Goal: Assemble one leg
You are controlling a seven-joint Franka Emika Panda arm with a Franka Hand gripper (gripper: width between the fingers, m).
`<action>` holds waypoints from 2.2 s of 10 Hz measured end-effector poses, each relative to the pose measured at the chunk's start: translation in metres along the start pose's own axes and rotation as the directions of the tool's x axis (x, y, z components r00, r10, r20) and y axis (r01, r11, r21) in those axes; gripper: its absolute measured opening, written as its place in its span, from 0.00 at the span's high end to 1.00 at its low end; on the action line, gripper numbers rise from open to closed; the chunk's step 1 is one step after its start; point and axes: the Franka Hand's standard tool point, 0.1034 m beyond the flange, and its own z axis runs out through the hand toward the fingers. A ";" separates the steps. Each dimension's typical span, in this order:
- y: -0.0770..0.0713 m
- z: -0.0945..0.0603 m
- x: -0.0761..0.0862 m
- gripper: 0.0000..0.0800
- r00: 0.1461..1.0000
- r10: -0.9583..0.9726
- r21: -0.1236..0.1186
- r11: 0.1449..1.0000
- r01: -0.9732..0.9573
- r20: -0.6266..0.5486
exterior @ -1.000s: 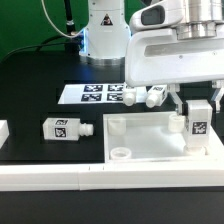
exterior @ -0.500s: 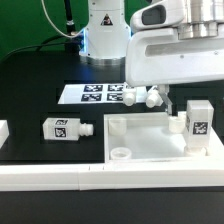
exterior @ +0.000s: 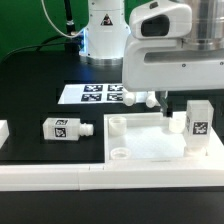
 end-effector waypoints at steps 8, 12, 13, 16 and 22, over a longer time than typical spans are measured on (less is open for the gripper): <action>0.002 0.001 0.001 0.64 0.936 0.348 -0.021 0.938 -0.347 0.047; 0.000 0.003 0.005 0.64 0.732 0.681 0.009 0.732 -0.681 0.035; 0.001 0.003 0.007 0.64 0.666 0.744 0.033 0.665 -0.746 0.054; -0.006 0.004 0.004 0.64 0.340 0.933 0.110 0.328 -0.938 0.120; -0.008 0.007 -0.004 0.25 0.371 0.923 0.085 0.363 -0.928 0.107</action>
Offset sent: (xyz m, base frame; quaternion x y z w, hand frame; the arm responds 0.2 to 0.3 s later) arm 0.0000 0.0000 0.0000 0.0000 0.0000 0.0000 1.0000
